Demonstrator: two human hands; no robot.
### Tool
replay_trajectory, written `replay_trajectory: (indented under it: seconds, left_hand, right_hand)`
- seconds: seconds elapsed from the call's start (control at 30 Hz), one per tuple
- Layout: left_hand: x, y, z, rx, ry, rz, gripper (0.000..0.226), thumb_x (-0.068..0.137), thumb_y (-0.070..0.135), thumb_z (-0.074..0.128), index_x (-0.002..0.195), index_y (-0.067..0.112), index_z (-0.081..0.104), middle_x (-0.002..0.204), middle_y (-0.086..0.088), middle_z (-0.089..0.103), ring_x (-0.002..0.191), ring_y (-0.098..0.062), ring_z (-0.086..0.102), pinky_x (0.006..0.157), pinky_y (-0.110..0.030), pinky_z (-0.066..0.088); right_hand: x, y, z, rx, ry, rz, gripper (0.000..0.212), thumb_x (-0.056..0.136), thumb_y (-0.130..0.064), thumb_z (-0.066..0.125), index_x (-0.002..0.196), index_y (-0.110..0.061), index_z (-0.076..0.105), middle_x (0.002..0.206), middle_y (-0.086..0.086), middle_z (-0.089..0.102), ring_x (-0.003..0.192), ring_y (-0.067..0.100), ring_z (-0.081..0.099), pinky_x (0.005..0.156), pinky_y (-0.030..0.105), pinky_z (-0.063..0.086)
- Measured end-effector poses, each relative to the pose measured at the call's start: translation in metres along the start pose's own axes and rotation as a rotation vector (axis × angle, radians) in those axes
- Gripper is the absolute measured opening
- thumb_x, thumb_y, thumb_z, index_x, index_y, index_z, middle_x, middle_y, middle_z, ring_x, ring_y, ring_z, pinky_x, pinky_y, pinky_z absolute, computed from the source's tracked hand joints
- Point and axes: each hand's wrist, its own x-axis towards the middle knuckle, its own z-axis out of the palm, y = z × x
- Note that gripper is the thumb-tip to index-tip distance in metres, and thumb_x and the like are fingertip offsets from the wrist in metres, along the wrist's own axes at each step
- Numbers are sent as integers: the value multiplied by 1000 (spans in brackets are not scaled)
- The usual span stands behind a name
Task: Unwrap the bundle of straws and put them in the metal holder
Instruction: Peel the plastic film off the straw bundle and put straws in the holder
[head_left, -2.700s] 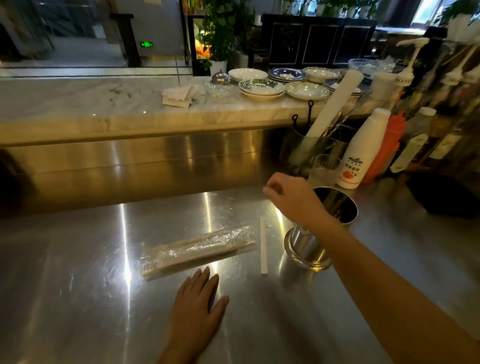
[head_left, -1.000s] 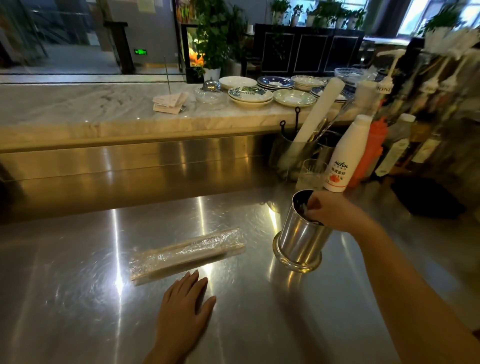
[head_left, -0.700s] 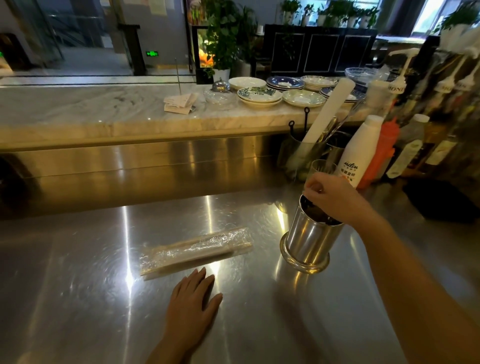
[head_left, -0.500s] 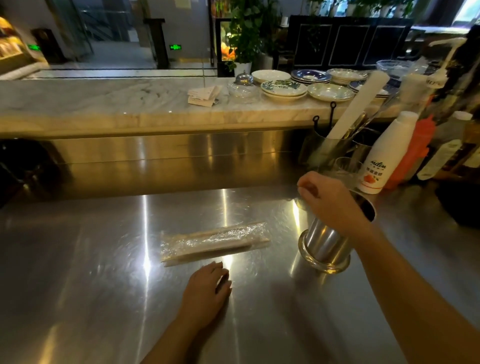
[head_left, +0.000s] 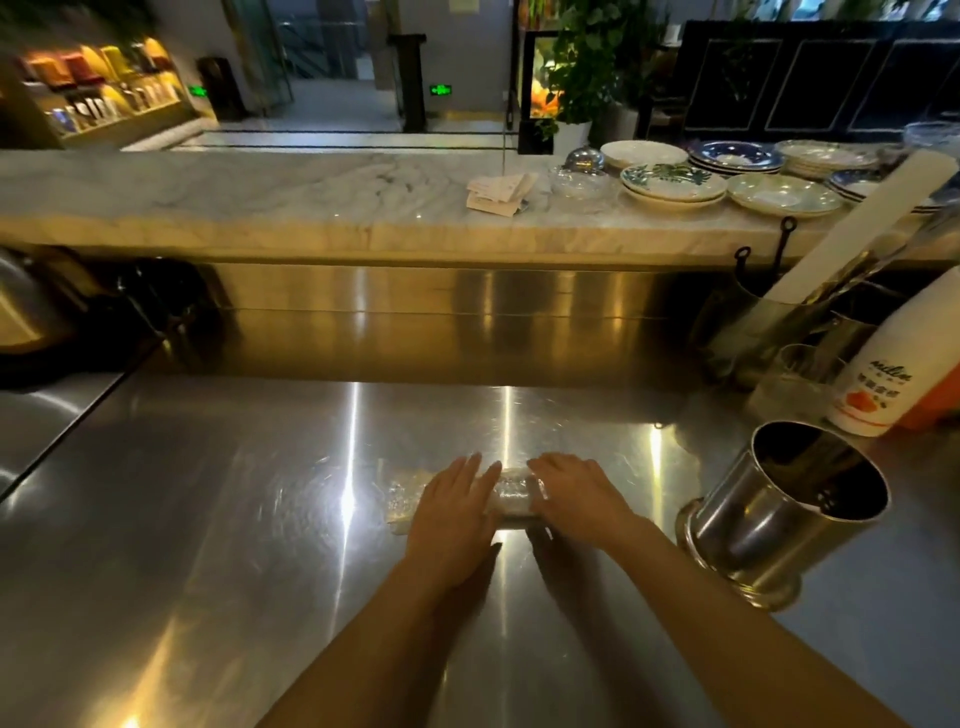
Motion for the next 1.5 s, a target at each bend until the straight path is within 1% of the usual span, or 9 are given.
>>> replay_trajectory:
  seconds: [0.2, 0.4, 0.57, 0.7, 0.9, 1.1, 1.23, 1.37, 1.5]
  left_hand:
    - [0, -10, 9, 159, -135, 48, 64, 93, 45, 39, 145, 23, 8, 157, -8, 7, 144, -26, 2, 116, -42, 2]
    - [-21, -9, 8, 69, 137, 212, 39, 76, 24, 65, 115, 17, 61, 111, -7, 68, 103, -25, 64, 93, -48, 46]
    - [-34, -8, 15, 90, 181, 226, 39, 70, 26, 69, 108, 20, 65, 99, -6, 70, 90, -24, 66, 88, -45, 48]
    - [-41, -1, 15, 101, 202, 217, 47, 55, 20, 83, 101, 17, 69, 104, -7, 70, 93, -23, 66, 86, -44, 50]
    - [-50, 10, 13, 165, 165, 212, 45, 56, 17, 81, 98, 13, 68, 122, -10, 64, 111, -22, 61, 92, -46, 49]
    - [-57, 12, 6, 154, 142, 113, 57, 63, 25, 62, 118, 9, 56, 126, -6, 61, 124, -25, 50, 103, -57, 29]
    - [-57, 15, -3, 19, 183, 118, 53, 68, 33, 55, 117, 13, 52, 108, -3, 64, 105, -23, 58, 104, -50, 37]
    - [-54, 19, -8, 108, 166, 120, 40, 64, 35, 67, 101, 23, 62, 98, 2, 64, 92, -18, 61, 89, -37, 51]
    - [-54, 22, 0, 129, 158, 129, 46, 59, 26, 74, 104, 26, 62, 115, 0, 64, 110, -22, 59, 96, -37, 45]
  right_hand:
    - [6, 5, 17, -125, 25, -146, 40, 90, -38, 37, 125, -18, 40, 126, 6, 55, 115, 23, 48, 101, 41, 29]
    - [-13, 8, 21, -60, 31, -206, 42, 89, -50, 38, 115, -20, 52, 113, 0, 60, 99, 16, 52, 90, 29, 37]
    - [-12, 2, 10, 398, 22, 113, 33, 89, -44, 47, 114, -23, 54, 99, -2, 65, 87, 13, 58, 85, 32, 49]
    - [0, 2, 13, 212, -28, 120, 36, 85, -35, 57, 117, -19, 53, 117, 2, 57, 104, 18, 51, 95, 33, 38]
    - [5, -4, 5, 164, -264, 117, 14, 84, -32, 60, 87, -20, 53, 104, 5, 64, 98, 21, 54, 97, 38, 31]
    - [0, -15, 5, 244, -203, 95, 15, 92, -19, 50, 80, -17, 41, 96, 12, 61, 72, 9, 52, 62, 22, 39]
    - [-3, -14, 7, 309, -183, 41, 21, 87, -8, 57, 89, -16, 37, 114, 12, 63, 103, 17, 61, 76, 28, 50]
    - [-2, -16, 10, 276, -178, 63, 20, 87, -26, 57, 95, -17, 42, 104, 9, 65, 85, 17, 63, 77, 33, 54]
    - [-1, -18, 4, 331, -285, 129, 39, 75, -57, 60, 92, -23, 52, 100, 0, 61, 76, 8, 52, 67, 22, 44]
